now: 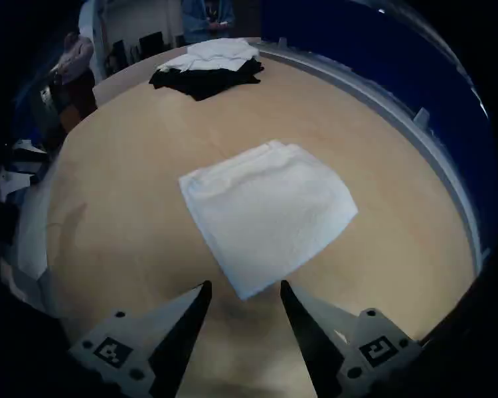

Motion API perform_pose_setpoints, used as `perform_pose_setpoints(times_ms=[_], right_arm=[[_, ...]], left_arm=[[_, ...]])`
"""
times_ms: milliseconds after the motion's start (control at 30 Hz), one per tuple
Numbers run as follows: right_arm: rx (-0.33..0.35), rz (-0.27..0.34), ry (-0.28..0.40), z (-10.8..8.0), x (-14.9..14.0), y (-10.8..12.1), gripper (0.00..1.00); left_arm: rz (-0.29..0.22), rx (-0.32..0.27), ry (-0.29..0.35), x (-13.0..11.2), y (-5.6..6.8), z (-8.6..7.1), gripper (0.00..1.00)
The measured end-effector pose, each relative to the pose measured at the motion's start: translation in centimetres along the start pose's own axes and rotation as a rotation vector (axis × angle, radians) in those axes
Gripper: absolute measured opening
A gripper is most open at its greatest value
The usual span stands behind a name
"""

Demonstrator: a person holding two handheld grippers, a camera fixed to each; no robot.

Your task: Fold towel

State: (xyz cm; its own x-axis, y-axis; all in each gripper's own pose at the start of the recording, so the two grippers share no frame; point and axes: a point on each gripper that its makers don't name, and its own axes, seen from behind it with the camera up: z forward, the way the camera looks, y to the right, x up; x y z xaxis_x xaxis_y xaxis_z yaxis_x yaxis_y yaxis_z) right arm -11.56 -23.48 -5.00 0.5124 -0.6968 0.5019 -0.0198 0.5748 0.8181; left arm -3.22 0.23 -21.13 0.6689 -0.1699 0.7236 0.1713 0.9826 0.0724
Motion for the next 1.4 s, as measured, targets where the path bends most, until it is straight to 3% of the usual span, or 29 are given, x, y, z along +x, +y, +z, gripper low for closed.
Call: perform_pose_setpoints(times_ms=[300,467,633,967,1400], right_arm=[[0.009,0.039,-0.014,0.6,-0.7,-0.1,0.44],[0.000,0.051,-0.017,0.7,-0.7,0.3,0.17],[0.002,0.052,-0.007,0.5,-0.4,0.4,0.05],[-0.014,0.010,0.038,-0.6,1.3,1.1,0.03],[-0.080,-0.059,0.205,-6.5,9.6,4.0,0.03]], left_arm=[[-0.003,-0.005,-0.001,0.0,0.0,0.0,0.91],[-0.002,-0.005,-0.002,-0.1,-0.2,0.1,0.91],[0.001,-0.007,-0.002,0.0,-0.1,0.1,0.91],[0.006,-0.011,0.000,0.4,0.3,0.0,0.91],[0.026,-0.018,0.028,1.9,1.2,-0.2,0.91]])
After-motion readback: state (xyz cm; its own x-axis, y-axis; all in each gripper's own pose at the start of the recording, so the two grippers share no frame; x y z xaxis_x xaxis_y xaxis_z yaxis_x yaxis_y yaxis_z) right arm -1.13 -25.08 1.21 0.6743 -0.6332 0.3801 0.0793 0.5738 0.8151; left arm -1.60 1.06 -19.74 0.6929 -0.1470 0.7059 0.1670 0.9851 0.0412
